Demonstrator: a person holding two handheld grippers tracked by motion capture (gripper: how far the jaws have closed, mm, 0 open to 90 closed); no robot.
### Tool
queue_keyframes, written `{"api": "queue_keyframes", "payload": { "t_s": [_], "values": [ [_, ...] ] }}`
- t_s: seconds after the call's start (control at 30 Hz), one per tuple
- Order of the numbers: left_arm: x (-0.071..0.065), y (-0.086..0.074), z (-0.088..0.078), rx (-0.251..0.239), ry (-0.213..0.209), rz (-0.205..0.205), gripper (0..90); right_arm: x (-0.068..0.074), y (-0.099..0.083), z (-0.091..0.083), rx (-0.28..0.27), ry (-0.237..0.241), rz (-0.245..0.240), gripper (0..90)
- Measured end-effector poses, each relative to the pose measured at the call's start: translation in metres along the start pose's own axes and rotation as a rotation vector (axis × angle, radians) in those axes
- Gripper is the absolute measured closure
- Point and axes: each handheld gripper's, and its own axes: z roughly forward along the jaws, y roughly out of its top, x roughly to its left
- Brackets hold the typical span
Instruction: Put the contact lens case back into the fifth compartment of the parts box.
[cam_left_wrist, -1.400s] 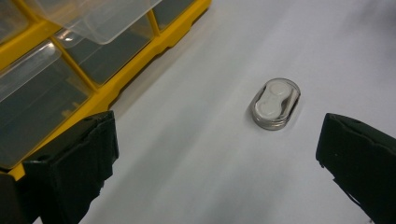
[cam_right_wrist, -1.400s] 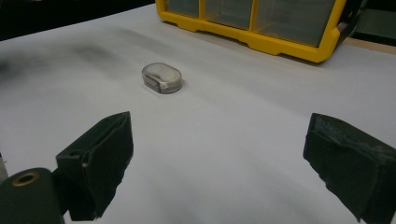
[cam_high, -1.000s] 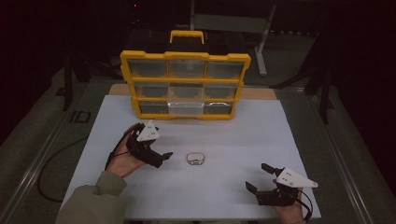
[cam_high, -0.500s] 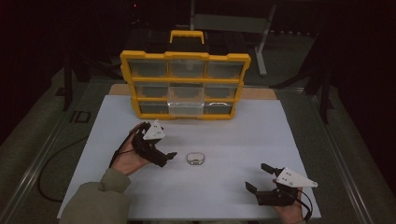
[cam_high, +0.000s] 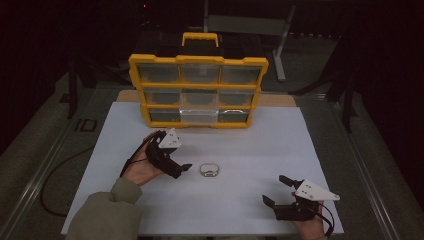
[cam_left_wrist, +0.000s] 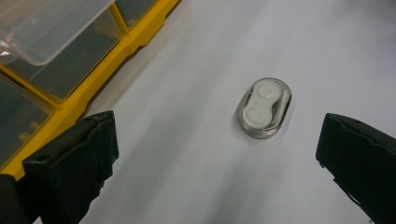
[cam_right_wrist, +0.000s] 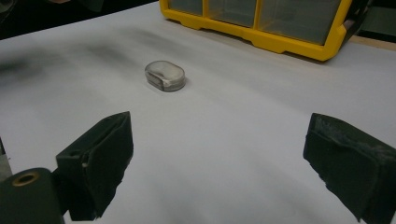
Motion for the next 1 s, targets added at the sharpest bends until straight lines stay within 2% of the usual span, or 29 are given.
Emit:
{"api": "queue_keyframes", "payload": {
  "t_s": [1.0],
  "values": [
    [-0.003, 0.01, 0.028, 0.045, -0.073, 0.028, 0.0, 0.0, 0.0, 0.001, 0.003, 0.006, 0.003, 8.5]
  ]
}}
